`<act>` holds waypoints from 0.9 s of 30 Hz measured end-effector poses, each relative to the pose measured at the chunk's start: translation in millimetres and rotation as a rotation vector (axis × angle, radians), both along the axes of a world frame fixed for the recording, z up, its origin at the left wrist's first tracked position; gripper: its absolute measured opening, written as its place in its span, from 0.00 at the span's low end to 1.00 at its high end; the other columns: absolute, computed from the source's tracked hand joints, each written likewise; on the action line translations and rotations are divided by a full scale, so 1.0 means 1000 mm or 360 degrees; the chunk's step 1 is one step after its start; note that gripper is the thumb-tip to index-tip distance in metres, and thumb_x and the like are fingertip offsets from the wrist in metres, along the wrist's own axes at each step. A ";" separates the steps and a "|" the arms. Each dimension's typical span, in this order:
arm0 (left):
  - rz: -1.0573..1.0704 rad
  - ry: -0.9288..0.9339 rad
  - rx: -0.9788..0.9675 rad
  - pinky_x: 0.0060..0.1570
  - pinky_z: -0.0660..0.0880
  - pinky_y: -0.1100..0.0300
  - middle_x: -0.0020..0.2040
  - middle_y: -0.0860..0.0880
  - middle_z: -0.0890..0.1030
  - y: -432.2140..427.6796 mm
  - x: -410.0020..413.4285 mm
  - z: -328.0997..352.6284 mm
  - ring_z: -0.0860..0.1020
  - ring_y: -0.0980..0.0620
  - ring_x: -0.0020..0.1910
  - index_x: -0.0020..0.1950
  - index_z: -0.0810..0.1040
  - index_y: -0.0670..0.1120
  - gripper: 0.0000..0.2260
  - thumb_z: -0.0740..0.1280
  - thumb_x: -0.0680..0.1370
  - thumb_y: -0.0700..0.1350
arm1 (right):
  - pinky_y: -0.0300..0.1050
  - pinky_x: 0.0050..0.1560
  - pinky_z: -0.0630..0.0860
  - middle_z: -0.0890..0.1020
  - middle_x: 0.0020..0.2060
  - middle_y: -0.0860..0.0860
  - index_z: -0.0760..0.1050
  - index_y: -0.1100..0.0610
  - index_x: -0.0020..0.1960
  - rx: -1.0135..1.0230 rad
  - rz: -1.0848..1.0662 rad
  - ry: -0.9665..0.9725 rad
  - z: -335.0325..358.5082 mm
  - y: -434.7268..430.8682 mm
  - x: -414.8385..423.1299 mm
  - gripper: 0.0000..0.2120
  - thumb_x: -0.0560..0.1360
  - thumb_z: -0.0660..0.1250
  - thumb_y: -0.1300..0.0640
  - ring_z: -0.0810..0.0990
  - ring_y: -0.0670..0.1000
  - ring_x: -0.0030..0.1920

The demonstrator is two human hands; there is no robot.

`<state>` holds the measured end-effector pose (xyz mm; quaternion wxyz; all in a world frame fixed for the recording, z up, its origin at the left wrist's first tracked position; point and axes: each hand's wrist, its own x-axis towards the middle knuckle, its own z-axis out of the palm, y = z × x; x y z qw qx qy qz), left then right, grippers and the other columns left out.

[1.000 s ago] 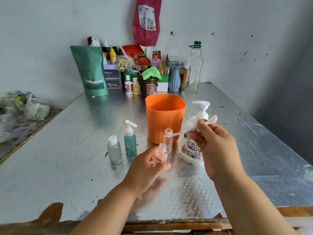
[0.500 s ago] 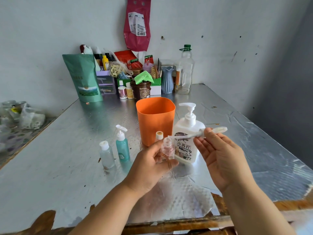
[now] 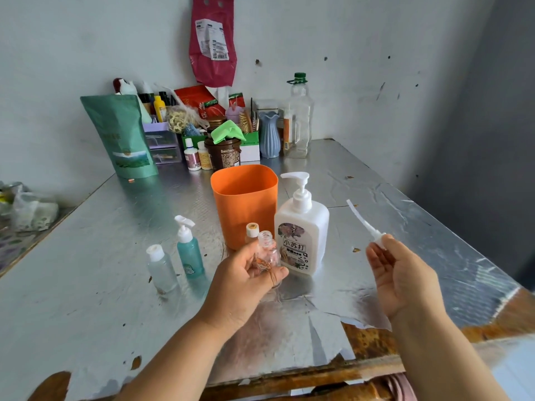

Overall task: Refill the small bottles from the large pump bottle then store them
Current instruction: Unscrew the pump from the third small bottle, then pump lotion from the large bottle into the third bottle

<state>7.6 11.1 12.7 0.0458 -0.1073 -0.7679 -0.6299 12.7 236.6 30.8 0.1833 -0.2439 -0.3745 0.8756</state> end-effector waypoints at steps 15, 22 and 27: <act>0.0054 0.0035 -0.0132 0.47 0.74 0.73 0.49 0.60 0.84 -0.002 0.002 -0.007 0.82 0.62 0.51 0.53 0.78 0.57 0.15 0.76 0.72 0.42 | 0.44 0.43 0.79 0.83 0.41 0.53 0.77 0.58 0.59 0.1387 0.0152 -0.0500 -0.025 -0.004 -0.016 0.12 0.78 0.63 0.58 0.83 0.49 0.40; 0.0047 0.0012 -0.0126 0.50 0.73 0.74 0.52 0.60 0.84 -0.003 0.005 -0.007 0.81 0.65 0.52 0.61 0.77 0.54 0.19 0.75 0.72 0.43 | 0.44 0.34 0.70 0.77 0.31 0.52 0.75 0.50 0.39 0.2081 0.0119 -0.0742 -0.034 -0.010 -0.023 0.11 0.77 0.59 0.50 0.72 0.54 0.34; 0.0048 0.0030 -0.0146 0.46 0.72 0.76 0.50 0.61 0.83 -0.005 0.006 -0.006 0.80 0.67 0.51 0.61 0.77 0.54 0.19 0.75 0.73 0.43 | 0.48 0.42 0.77 0.84 0.45 0.52 0.80 0.56 0.47 0.2147 0.0112 -0.0780 -0.033 -0.013 -0.027 0.15 0.77 0.61 0.47 0.79 0.58 0.45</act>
